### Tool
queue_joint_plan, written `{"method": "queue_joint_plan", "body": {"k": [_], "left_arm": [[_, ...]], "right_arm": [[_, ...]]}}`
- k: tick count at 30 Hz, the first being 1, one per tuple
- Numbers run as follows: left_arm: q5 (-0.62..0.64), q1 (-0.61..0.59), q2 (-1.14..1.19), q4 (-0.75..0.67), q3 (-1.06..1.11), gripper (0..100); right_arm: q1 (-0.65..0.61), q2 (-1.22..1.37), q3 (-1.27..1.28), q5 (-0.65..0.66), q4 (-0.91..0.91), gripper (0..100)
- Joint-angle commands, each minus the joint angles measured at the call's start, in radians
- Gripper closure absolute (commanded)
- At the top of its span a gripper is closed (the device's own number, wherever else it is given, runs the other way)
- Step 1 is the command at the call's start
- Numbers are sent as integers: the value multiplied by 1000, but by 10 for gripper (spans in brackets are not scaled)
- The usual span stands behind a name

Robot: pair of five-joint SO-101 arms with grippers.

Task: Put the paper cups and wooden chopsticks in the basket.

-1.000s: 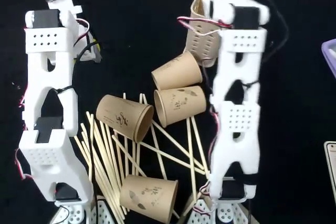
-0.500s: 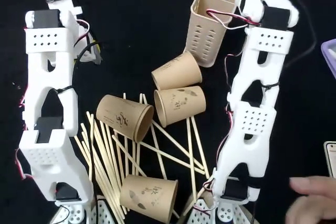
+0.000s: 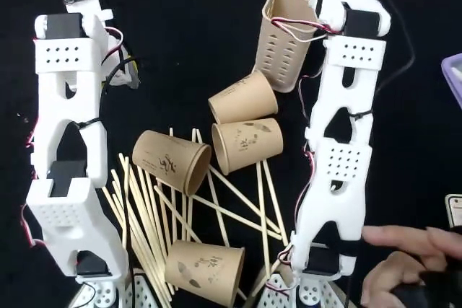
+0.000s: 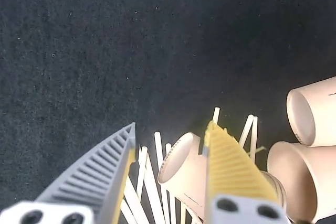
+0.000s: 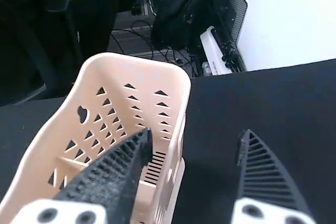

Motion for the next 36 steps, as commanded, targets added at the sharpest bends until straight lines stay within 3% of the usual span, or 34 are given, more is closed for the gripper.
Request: {"method": "queue_joint_plan", "body": {"k": [1, 7, 9, 11, 13, 16, 21, 24, 33, 36], "left_arm": [[2, -8, -69, 14, -59, 787], [2, -8, -69, 15, -59, 787], [2, -8, -69, 15, -59, 787], [2, -8, -69, 15, -59, 787], [2, -8, -69, 15, -59, 787], [2, -8, -69, 15, -59, 787], [2, -2, -69, 15, -59, 787], [2, -1, -69, 15, -59, 787], [9, 62, -86, 15, -85, 787], [11, 90, -163, 14, -120, 785]], "right_arm": [[12, 25, -16, -6, -29, 740], [21, 74, -12, -6, -20, 750], [23, 79, -16, -3, -5, 832], [23, 71, -18, 2, 17, 992], [15, 58, -28, -6, 57, 955], [-5, 45, -73, -35, 132, 984], [-11, 48, -193, -344, 244, 987], [-49, 42, -199, -450, 290, 987], [-172, 42, -202, -462, 278, 985], [-203, 42, -202, -397, 264, 985]]}}
